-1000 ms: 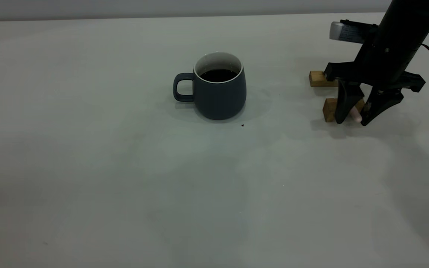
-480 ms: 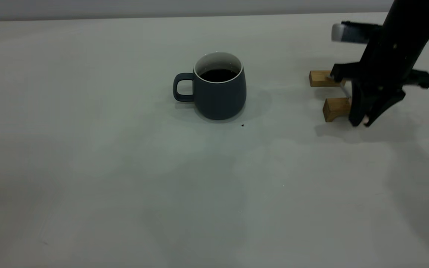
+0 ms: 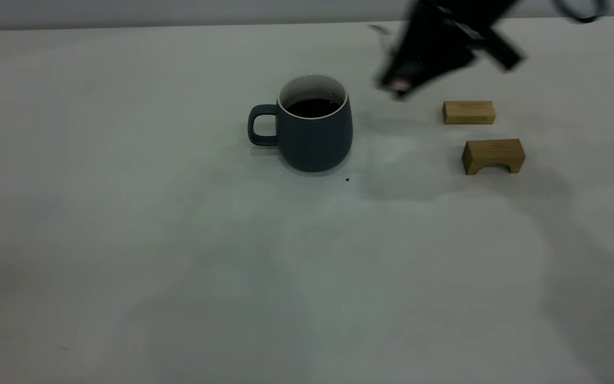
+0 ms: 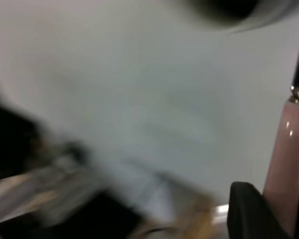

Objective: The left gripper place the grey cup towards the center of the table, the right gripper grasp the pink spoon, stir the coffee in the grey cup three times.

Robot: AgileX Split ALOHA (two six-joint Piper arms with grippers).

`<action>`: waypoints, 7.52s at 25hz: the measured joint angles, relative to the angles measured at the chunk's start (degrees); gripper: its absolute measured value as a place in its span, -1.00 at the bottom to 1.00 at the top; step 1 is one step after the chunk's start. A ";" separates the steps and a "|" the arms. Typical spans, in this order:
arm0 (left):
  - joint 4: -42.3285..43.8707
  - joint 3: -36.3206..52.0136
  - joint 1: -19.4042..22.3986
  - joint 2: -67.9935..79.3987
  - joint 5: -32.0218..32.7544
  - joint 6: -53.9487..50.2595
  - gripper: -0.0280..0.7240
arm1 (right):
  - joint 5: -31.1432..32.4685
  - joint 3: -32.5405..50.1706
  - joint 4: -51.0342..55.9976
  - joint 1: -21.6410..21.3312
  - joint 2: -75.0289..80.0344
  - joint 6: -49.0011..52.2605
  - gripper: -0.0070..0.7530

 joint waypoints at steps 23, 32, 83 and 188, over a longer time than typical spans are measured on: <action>0.00 0.00 0.00 0.00 0.00 0.00 0.45 | 5.07 -1.74 44.69 2.80 7.71 52.57 -0.59; 0.00 0.00 0.00 0.00 0.04 0.00 0.45 | 3.43 -6.85 42.52 0.60 18.00 52.59 -0.59; 0.00 0.00 0.00 0.00 0.04 0.00 0.45 | 3.66 -16.10 43.87 2.19 23.40 44.33 -0.59; 0.00 0.00 0.00 0.00 0.04 0.00 0.45 | 12.73 7.50 -60.94 2.29 -57.45 26.49 -0.45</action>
